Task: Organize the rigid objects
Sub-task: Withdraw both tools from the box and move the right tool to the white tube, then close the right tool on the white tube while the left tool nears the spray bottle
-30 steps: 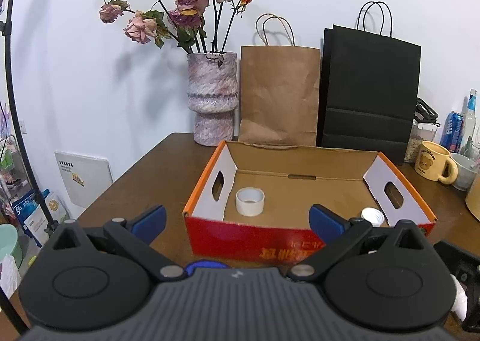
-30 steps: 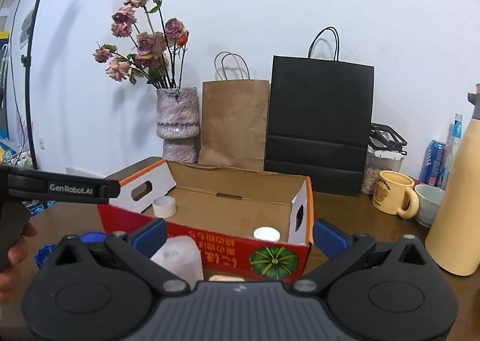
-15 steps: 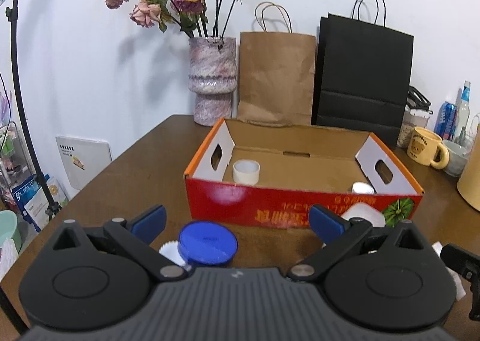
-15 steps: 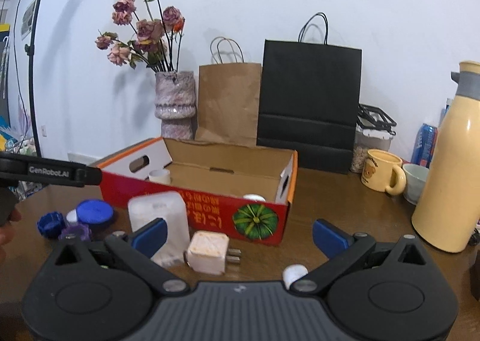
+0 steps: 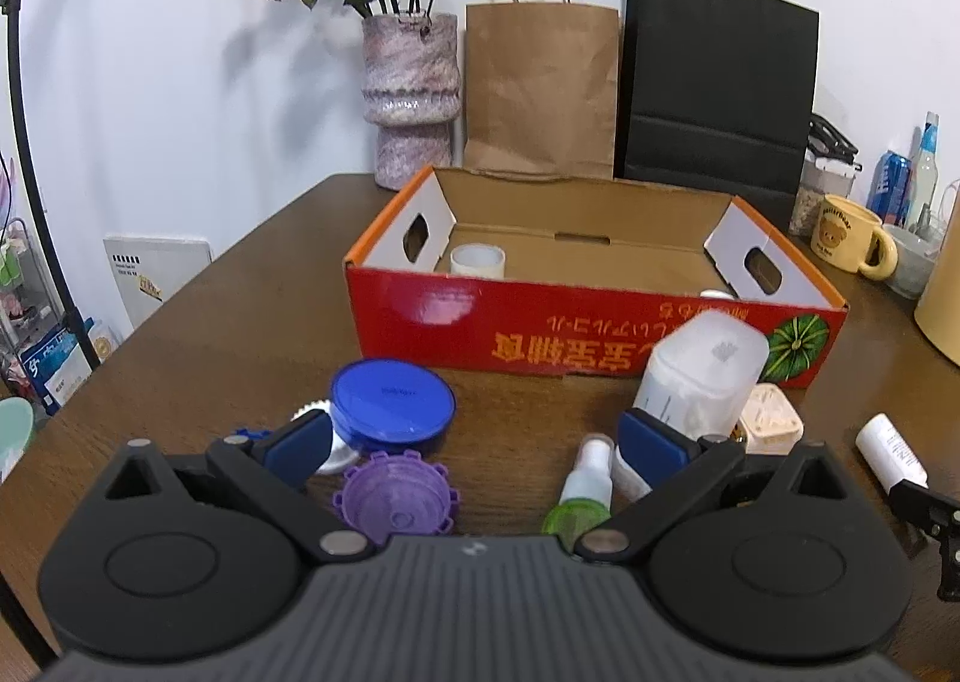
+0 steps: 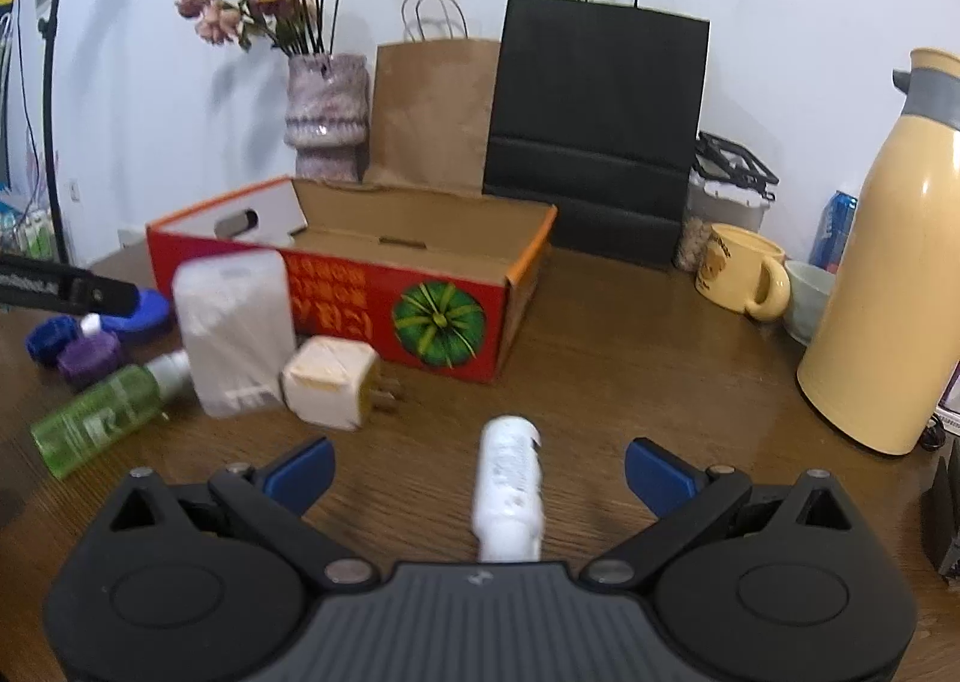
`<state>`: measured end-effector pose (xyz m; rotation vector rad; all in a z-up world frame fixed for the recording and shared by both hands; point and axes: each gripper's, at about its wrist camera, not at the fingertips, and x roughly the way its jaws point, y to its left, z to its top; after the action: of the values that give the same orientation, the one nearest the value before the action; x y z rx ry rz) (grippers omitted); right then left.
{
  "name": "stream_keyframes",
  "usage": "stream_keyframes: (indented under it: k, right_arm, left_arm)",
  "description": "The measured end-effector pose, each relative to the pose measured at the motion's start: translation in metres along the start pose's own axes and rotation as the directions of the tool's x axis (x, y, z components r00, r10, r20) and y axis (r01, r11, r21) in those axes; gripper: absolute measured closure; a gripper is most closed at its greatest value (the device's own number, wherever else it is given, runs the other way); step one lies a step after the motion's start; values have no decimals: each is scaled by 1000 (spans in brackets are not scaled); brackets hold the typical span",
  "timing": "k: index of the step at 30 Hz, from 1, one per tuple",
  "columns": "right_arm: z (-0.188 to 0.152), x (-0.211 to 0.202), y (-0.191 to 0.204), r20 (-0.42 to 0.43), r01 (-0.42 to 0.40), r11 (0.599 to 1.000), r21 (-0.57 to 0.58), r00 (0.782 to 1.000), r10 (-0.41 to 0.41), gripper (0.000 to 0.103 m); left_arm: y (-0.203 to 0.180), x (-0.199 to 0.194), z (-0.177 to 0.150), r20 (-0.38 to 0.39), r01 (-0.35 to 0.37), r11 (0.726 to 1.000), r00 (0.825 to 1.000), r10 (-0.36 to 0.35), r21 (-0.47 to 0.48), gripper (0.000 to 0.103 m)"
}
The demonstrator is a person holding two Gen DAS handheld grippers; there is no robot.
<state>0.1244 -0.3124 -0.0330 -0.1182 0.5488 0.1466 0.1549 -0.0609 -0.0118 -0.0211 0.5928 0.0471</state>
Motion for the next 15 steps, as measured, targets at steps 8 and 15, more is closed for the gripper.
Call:
stream_keyframes:
  k: [8, 15]
  right_arm:
    - [-6, 24, -11, -67, -23, 1000, 11, 997, 23, 15]
    - [-7, 42, -18, -97, -4, 998, 64, 995, 10, 49]
  left_arm:
    - [-6, 10, -10, -33, -6, 1000, 999, 6, -3, 0]
    - [-11, 16, -12, -45, -9, 1000, 999, 9, 5, 0]
